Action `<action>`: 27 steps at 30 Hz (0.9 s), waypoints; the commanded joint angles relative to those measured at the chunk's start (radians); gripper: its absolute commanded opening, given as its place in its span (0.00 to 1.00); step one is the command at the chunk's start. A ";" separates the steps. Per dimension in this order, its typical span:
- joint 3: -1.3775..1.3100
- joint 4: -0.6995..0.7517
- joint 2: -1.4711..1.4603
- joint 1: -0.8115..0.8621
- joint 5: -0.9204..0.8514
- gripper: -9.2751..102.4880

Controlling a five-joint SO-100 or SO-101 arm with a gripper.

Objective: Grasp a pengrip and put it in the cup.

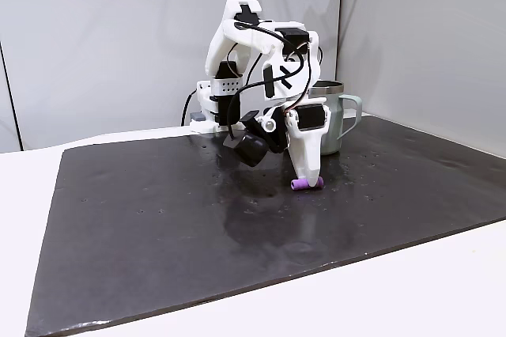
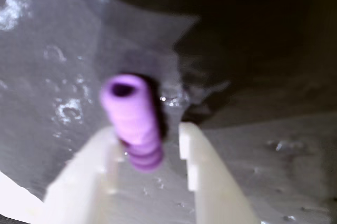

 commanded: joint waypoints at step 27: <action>-0.336 0.387 0.488 0.075 0.038 0.08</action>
